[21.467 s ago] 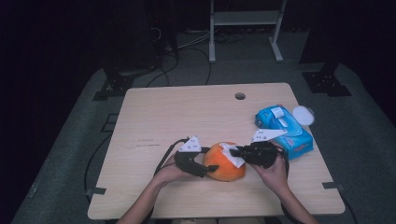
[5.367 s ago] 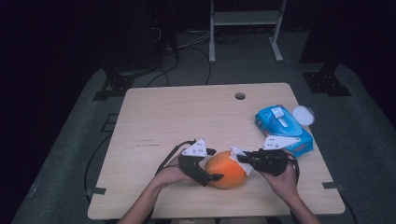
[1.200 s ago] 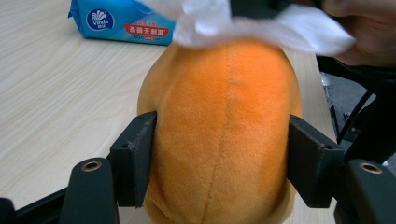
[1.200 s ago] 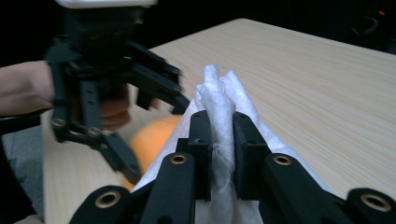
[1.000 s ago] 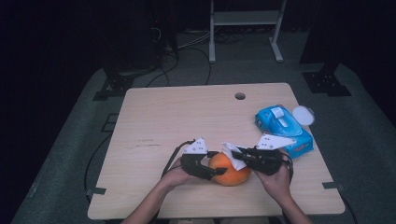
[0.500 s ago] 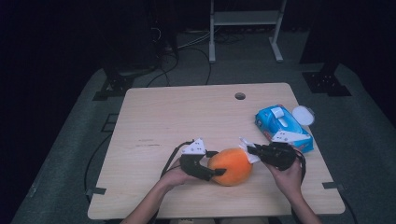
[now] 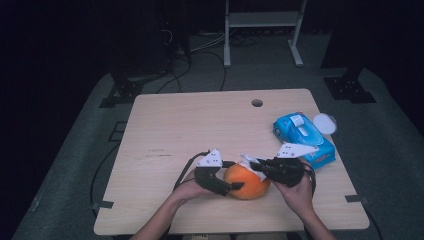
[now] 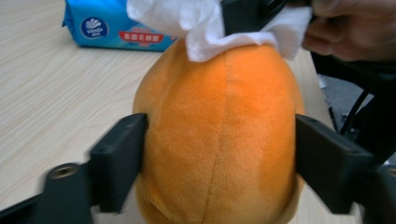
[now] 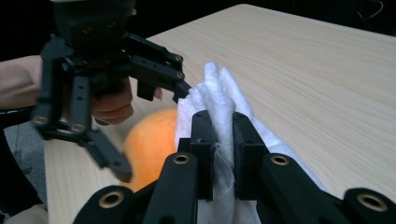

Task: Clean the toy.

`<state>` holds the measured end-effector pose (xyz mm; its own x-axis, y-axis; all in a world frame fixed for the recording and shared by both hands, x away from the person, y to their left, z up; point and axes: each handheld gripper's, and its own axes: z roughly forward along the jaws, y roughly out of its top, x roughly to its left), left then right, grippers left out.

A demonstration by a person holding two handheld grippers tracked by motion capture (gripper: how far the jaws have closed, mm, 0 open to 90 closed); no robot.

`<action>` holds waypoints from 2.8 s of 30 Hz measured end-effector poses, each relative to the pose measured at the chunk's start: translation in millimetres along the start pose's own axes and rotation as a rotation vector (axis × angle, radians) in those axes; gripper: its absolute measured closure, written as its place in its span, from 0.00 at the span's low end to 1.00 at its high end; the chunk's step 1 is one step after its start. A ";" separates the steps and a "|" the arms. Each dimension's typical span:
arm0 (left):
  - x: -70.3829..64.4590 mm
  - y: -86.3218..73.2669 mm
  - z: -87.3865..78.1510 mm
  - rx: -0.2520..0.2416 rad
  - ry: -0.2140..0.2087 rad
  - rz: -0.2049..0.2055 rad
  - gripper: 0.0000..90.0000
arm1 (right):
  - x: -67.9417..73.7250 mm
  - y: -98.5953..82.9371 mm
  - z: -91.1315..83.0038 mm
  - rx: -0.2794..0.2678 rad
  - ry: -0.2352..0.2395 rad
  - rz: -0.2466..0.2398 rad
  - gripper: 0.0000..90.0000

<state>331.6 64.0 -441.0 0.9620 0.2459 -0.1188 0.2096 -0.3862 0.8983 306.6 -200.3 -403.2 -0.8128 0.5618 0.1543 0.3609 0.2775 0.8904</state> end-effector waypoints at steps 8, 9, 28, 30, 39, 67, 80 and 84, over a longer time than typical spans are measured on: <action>5.4 -4.5 5.9 -0.015 -0.028 -0.001 0.09 | -13.6 -5.6 -7.7 -0.011 -0.014 0.043 0.89; 4.7 -5.5 7.8 -0.004 -0.032 0.005 0.10 | -14.1 -5.9 -7.8 -0.012 -0.014 0.048 0.89; -8.1 34.0 -28.5 0.056 0.048 0.030 0.39 | -14.7 -2.8 -0.5 -0.064 0.046 0.128 0.90; -9.2 35.4 -27.3 0.068 0.050 0.030 0.39 | -9.8 0.4 1.4 -0.076 0.062 0.122 0.90; -20.8 43.0 -19.0 0.105 0.057 0.061 0.39 | 28.3 22.6 6.6 -0.106 0.147 0.007 0.89; 5.2 -0.3 15.5 -0.050 -0.007 0.003 0.11 | -18.4 -5.6 -12.2 -0.081 0.006 0.120 0.89; -3.8 22.3 -16.0 0.025 0.028 0.045 0.33 | -19.8 -3.6 -8.8 -0.101 0.052 0.159 0.89; 0.0 17.7 -13.9 0.027 0.038 0.004 0.33 | -17.0 -3.8 -4.5 -0.095 0.051 0.151 0.89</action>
<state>332.9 69.5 -419.2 0.9556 0.2775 -0.0988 0.2111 -0.4110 0.8868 317.0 -214.5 -407.4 -0.7759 0.5504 0.3084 0.4375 0.1172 0.8915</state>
